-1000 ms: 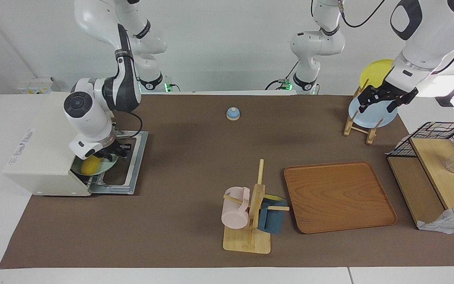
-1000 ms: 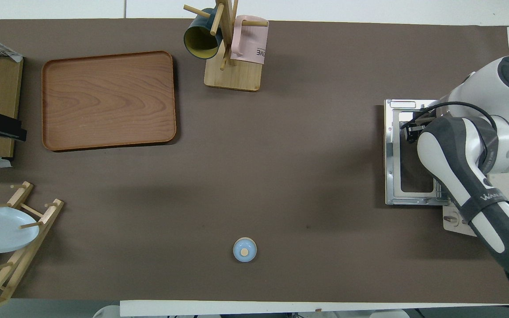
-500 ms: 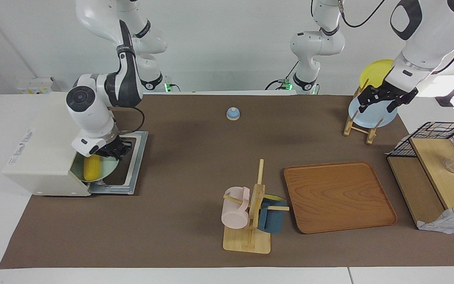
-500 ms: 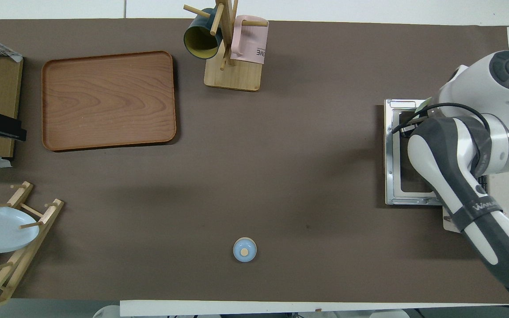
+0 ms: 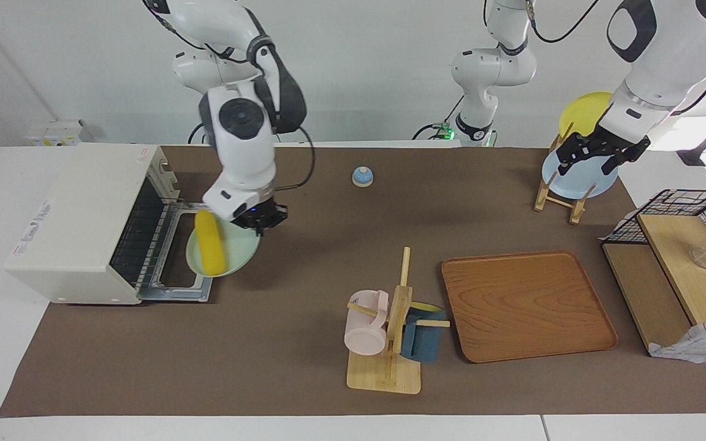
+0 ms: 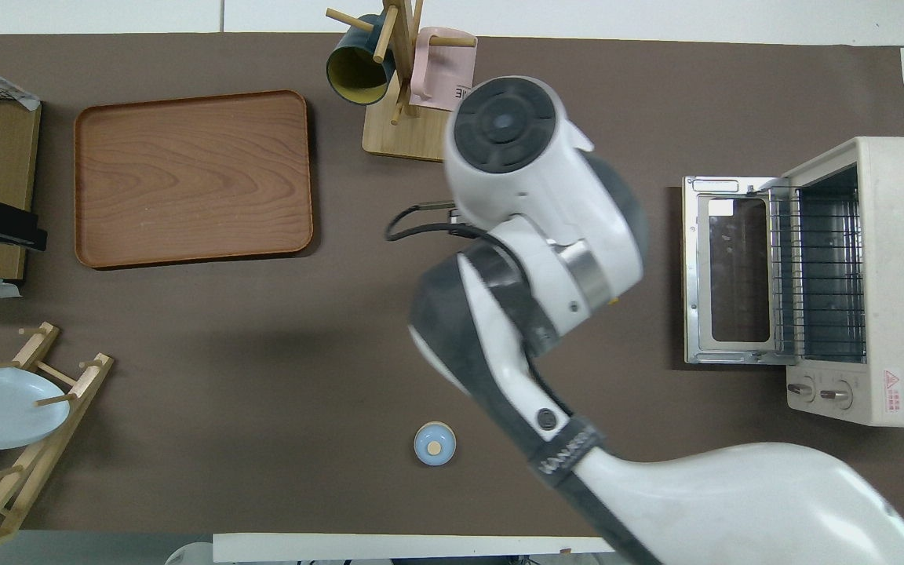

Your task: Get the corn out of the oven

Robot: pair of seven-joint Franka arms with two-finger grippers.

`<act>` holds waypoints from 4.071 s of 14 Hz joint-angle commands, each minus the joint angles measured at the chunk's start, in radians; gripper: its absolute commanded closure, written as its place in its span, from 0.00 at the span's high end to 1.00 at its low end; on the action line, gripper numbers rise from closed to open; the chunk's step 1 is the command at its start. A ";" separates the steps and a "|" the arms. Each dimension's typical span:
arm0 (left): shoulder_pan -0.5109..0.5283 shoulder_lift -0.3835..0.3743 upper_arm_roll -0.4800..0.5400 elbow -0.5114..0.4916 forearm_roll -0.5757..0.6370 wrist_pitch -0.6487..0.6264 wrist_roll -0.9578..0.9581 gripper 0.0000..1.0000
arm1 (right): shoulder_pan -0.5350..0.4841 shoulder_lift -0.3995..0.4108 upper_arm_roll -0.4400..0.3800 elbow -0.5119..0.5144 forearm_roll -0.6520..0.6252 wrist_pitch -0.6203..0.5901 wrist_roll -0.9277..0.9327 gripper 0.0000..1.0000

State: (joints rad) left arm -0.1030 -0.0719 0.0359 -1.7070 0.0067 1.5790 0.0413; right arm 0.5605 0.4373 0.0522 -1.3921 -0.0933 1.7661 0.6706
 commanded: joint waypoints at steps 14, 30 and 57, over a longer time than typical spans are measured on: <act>0.008 -0.055 -0.008 -0.133 0.006 0.159 -0.076 1.00 | -0.020 0.166 0.038 0.210 0.032 0.172 0.165 0.57; -0.563 0.392 -0.010 -0.267 0.051 0.794 -0.880 1.00 | -0.508 -0.180 0.035 -0.633 -0.038 0.392 -0.493 0.06; 0.003 0.046 -0.007 0.027 -0.010 0.078 -0.164 1.00 | -0.717 -0.393 0.035 -0.121 0.062 -0.298 -0.849 1.00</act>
State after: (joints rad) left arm -0.1044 0.0471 0.0387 -1.6425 0.0156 1.7275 -0.1358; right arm -0.1228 0.0603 0.0807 -1.6119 -0.1006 1.5489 -0.1636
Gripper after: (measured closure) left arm 0.000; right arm 0.656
